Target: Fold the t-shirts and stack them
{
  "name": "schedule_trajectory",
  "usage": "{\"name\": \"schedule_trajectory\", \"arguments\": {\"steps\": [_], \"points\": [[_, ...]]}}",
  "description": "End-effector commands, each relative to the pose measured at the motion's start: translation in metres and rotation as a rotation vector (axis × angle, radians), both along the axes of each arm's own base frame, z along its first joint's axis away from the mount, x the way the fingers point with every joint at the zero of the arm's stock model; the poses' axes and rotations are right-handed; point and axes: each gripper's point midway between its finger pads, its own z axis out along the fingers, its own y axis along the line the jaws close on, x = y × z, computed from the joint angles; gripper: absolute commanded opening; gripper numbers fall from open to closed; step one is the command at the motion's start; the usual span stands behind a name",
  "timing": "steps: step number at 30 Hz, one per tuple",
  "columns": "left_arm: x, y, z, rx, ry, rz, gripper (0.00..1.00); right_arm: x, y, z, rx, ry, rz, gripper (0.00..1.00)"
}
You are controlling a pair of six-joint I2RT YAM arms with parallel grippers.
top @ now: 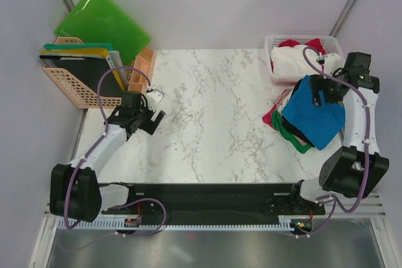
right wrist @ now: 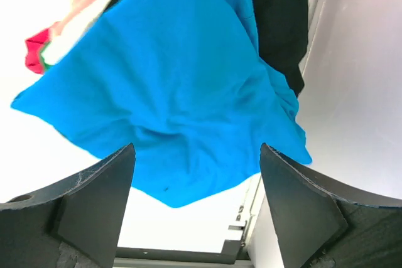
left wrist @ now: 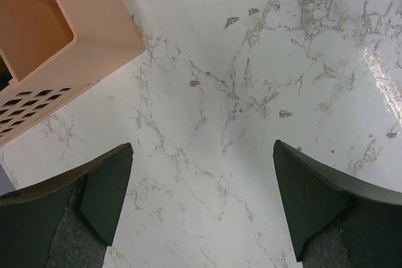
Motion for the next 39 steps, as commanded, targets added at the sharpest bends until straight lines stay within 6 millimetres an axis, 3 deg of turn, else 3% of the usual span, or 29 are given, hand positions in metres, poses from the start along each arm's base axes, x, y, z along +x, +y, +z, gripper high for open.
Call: {"name": "schedule_trajectory", "arguments": {"steps": [1, 4, 11, 17, 18, 20, 21, 25, 30, 39], "points": [[0.008, -0.006, 0.001, -0.047, -0.025, 0.001, 1.0, -0.008, 0.016, 0.02, 0.067, -0.047, -0.004, 0.88], [0.008, -0.005, 0.002, -0.041, -0.03, -0.001, 1.0, -0.004, 0.013, 0.016, 0.083, -0.035, -0.047, 0.89], [0.005, -0.004, 0.002, -0.035, -0.038, -0.002, 1.0, 0.002, 0.035, -0.001, 0.232, 0.007, -0.029, 0.87], [0.004, -0.008, -0.003, -0.056, -0.021, -0.009, 1.0, 0.048, 0.035, -0.009, 0.325, -0.028, -0.041, 0.85], [0.004, -0.008, -0.003, -0.056, -0.021, -0.009, 1.0, 0.056, 0.034, -0.024, 0.353, 0.009, -0.059, 0.84], [0.005, -0.007, -0.001, -0.05, -0.027, -0.005, 1.0, 0.067, 0.033, -0.03, 0.358, 0.023, -0.064, 0.84], [0.005, -0.006, 0.001, -0.044, -0.034, -0.006, 1.0, 0.071, 0.032, -0.047, 0.359, 0.067, -0.077, 0.84], [0.004, -0.005, 0.003, -0.041, -0.044, -0.008, 1.0, 0.078, 0.027, -0.082, 0.316, 0.136, -0.096, 0.83], [0.005, -0.007, 0.0, -0.048, -0.032, -0.008, 1.0, 0.069, 0.026, -0.122, 0.292, 0.218, -0.11, 0.83], [0.005, -0.007, 0.0, -0.051, -0.03, -0.009, 1.0, 0.03, 0.035, -0.194, 0.157, 0.394, -0.053, 0.83]]}}
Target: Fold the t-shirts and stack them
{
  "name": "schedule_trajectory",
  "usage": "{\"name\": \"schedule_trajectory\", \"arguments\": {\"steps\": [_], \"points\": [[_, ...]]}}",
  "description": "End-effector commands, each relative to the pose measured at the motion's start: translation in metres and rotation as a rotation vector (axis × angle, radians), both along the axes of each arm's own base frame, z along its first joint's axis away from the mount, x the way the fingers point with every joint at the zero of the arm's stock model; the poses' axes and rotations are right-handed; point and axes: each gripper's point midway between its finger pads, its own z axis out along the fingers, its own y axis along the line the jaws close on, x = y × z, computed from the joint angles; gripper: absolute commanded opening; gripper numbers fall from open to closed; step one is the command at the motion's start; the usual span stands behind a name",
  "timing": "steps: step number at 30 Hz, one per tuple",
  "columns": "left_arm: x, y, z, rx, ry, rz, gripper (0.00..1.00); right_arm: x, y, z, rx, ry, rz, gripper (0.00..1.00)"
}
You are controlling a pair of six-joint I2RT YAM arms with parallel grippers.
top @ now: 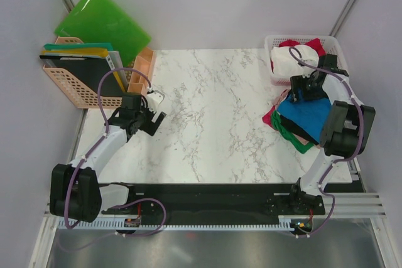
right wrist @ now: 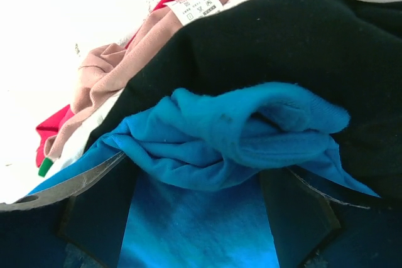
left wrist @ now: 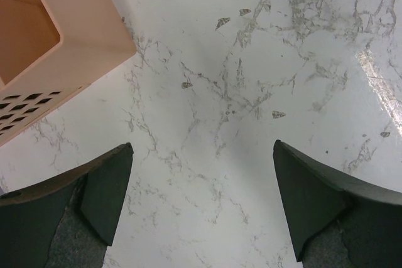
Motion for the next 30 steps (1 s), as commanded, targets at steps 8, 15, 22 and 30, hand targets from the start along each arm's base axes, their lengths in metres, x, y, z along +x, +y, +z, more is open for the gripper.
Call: {"name": "schedule_trajectory", "arguments": {"steps": [8, 15, 22, 30], "points": [[0.006, -0.001, 0.01, -0.026, -0.044, 0.014, 1.0, -0.06, -0.014, -0.095, -0.148, 0.302, 0.031, 0.83], [0.004, 0.001, 0.014, -0.022, -0.057, 0.016, 1.0, -0.093, -0.03, -0.076, -0.223, 0.333, 0.033, 0.85], [0.005, -0.002, 0.016, -0.037, -0.061, 0.009, 1.0, -0.138, -0.041, -0.069, -0.197, 0.396, 0.018, 0.86], [0.002, -0.002, 0.017, -0.04, -0.066, 0.009, 1.0, -0.174, -0.078, -0.05, -0.235, 0.418, 0.043, 0.86]]}}
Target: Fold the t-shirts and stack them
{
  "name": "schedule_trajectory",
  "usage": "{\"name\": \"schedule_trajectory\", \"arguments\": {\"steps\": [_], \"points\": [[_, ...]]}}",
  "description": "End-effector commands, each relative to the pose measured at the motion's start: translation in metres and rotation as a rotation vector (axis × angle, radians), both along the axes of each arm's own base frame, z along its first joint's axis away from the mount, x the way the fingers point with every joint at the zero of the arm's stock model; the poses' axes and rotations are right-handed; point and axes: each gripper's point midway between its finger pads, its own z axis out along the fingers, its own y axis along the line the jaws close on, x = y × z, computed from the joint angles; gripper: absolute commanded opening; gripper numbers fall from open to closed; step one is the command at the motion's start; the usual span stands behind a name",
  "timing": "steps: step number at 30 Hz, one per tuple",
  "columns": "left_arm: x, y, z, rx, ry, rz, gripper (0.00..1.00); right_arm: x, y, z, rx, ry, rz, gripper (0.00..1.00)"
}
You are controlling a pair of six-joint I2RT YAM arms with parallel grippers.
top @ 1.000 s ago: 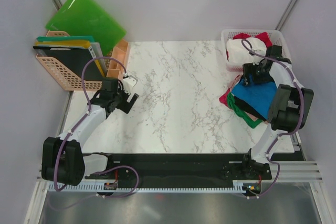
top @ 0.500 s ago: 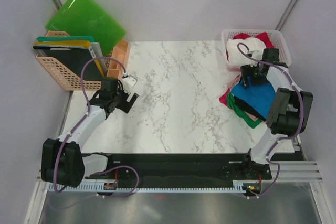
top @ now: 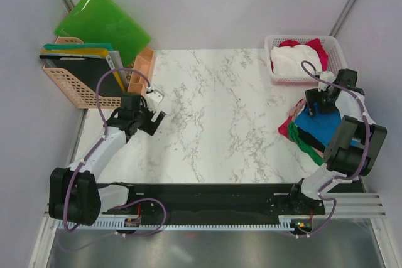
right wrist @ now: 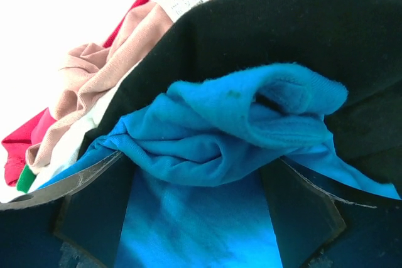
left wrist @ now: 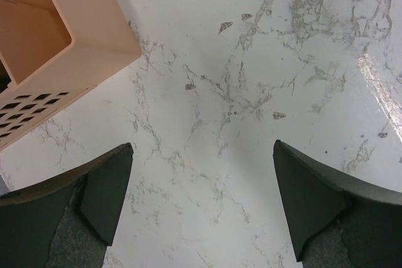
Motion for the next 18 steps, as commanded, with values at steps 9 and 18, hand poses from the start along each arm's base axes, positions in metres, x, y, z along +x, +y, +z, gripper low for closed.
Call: {"name": "schedule_trajectory", "arguments": {"steps": [9, 18], "points": [[0.005, -0.006, 0.008, -0.052, -0.031, 0.001, 1.0, -0.101, -0.025, -0.015, -0.013, 0.332, 0.038, 0.86], [0.001, -0.003, 0.009, -0.041, -0.045, 0.005, 1.0, -0.147, 0.005, -0.034, -0.024, 0.407, 0.208, 0.82]]}}
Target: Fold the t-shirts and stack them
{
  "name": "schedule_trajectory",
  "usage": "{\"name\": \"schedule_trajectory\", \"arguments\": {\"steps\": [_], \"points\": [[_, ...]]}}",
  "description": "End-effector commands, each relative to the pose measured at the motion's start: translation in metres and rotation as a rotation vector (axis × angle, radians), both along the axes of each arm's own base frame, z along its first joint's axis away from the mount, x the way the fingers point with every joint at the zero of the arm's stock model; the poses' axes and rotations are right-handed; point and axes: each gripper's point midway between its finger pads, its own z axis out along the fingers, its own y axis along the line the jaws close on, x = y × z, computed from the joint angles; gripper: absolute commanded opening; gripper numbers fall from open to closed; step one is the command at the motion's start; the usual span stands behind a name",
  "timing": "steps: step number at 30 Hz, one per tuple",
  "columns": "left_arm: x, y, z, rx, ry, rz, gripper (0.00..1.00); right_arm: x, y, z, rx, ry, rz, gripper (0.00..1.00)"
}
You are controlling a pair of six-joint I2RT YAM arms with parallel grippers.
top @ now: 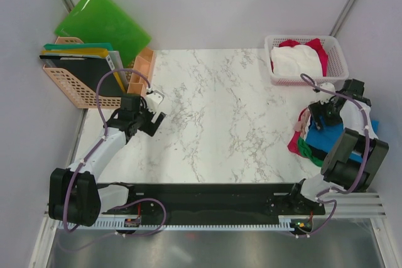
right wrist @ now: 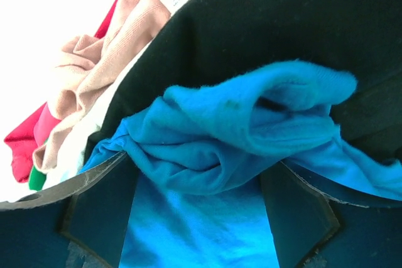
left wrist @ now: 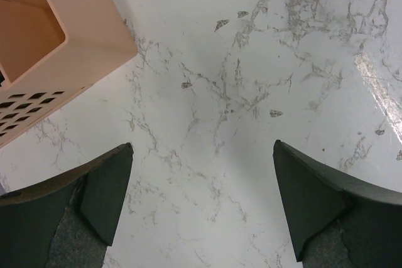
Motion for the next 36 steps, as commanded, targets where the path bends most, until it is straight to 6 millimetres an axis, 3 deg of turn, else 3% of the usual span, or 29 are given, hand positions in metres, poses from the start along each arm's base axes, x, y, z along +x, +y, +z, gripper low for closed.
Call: {"name": "schedule_trajectory", "arguments": {"steps": [1, 5, 8, 15, 19, 28, 36], "points": [[0.004, -0.002, 0.009, -0.037, -0.045, 0.011, 1.0, -0.091, 0.024, -0.035, -0.004, 0.293, 0.102, 0.82], [0.007, -0.005, 0.012, -0.046, -0.046, 0.008, 1.0, -0.117, 0.041, -0.046, -0.027, 0.316, 0.228, 0.83], [0.009, -0.006, 0.013, -0.05, -0.045, 0.008, 1.0, -0.117, 0.043, -0.04, -0.044, 0.295, 0.276, 0.83], [0.007, -0.004, 0.014, -0.047, -0.05, 0.012, 1.0, -0.092, 0.033, -0.019, -0.123, 0.234, 0.341, 0.84], [0.005, -0.003, 0.011, -0.041, -0.045, 0.011, 1.0, -0.082, 0.034, -0.025, -0.181, 0.258, 0.395, 0.84], [0.004, -0.001, 0.012, -0.035, -0.052, 0.017, 1.0, -0.061, 0.057, -0.035, -0.178, 0.259, 0.492, 0.85], [0.002, 0.0, 0.007, -0.028, -0.042, 0.019, 1.0, -0.058, 0.051, -0.028, -0.24, 0.222, 0.5, 0.86]]}}
